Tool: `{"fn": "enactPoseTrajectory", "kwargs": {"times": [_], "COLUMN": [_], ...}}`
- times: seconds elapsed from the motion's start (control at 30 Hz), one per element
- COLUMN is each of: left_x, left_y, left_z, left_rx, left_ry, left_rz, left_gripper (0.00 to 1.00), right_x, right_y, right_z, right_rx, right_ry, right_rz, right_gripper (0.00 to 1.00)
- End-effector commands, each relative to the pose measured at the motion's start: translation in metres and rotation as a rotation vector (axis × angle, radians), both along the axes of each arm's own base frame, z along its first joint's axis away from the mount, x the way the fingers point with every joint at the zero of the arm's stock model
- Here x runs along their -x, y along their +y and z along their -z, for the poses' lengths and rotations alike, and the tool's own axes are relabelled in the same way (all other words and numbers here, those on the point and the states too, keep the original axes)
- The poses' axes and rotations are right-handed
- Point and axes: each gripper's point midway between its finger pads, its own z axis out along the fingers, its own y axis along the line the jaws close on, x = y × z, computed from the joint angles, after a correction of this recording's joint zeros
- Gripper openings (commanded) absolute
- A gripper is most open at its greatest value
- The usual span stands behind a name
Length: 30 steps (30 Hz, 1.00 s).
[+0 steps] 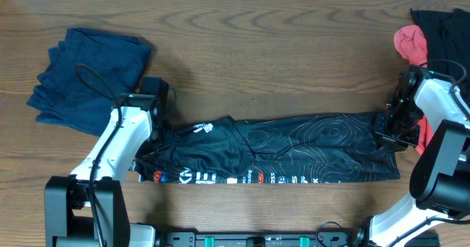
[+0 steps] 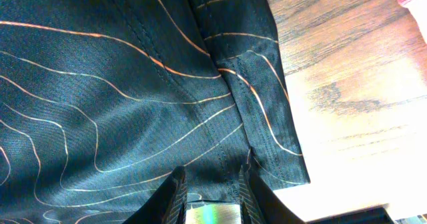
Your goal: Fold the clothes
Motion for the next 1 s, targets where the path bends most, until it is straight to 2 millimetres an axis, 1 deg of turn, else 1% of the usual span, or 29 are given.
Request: {"fn": "enactPoseTrajectory", "kwargs": {"times": [0.0,0.03,0.13,0.23,0.27,0.3,0.43,0.5,0.53,0.6,0.7,0.77,0.87,0.97], "left_x": [0.002,0.004,0.010,0.013,0.013,0.012,0.008,0.004,0.003,0.001,0.000,0.000,0.000,0.000], "left_y": [0.004,0.003,0.003,0.003,0.003,0.003,0.003,0.003,0.003,0.002,0.000,-0.001,-0.003,-0.004], "left_z": [0.000,0.000,0.000,-0.003,-0.004,-0.006,-0.018,-0.025,-0.028,-0.036,-0.043,-0.046,-0.047,-0.047], "left_rx": [-0.017,-0.014,-0.010,-0.009,-0.009,-0.009,-0.006,-0.004,-0.003,0.000,0.017,0.022,0.034,0.037], "left_ry": [0.006,0.014,0.037,0.054,0.055,0.052,0.017,-0.012,-0.026,-0.060,-0.096,-0.109,-0.113,-0.113], "left_rz": [0.007,0.007,0.007,0.030,0.038,0.040,0.040,0.040,0.039,0.035,0.035,0.035,0.035,0.035], "left_gripper": [0.06,0.07,0.15,0.17,0.17,0.22,0.24,0.24,0.25,0.29,0.35,0.36,0.38,0.39], "right_x": [0.000,0.000,0.000,-0.004,-0.005,-0.008,-0.019,-0.022,-0.023,-0.024,-0.022,-0.019,-0.014,-0.008], "right_y": [-0.001,-0.001,-0.001,-0.002,-0.003,-0.005,-0.019,-0.026,-0.028,-0.029,-0.030,-0.028,-0.017,-0.014], "right_z": [-0.003,-0.003,-0.003,-0.005,-0.007,-0.011,-0.029,-0.032,-0.031,-0.026,-0.015,-0.005,0.007,0.016], "right_rx": [0.001,0.001,0.001,0.004,0.005,0.007,0.014,0.013,0.008,-0.010,-0.017,-0.023,-0.080,-0.087], "right_ry": [-0.009,-0.009,-0.010,-0.020,-0.023,-0.029,-0.069,-0.087,-0.096,-0.110,-0.120,-0.122,-0.128,-0.125], "right_rz": [-0.003,-0.003,-0.003,-0.003,-0.001,0.003,0.014,0.000,-0.008,-0.036,-0.076,-0.078,-0.114,-0.119], "right_gripper": [0.25,0.25,0.25,0.27,0.28,0.29,0.32,0.39,0.46,0.55,0.65,0.69,0.71,0.73]}}
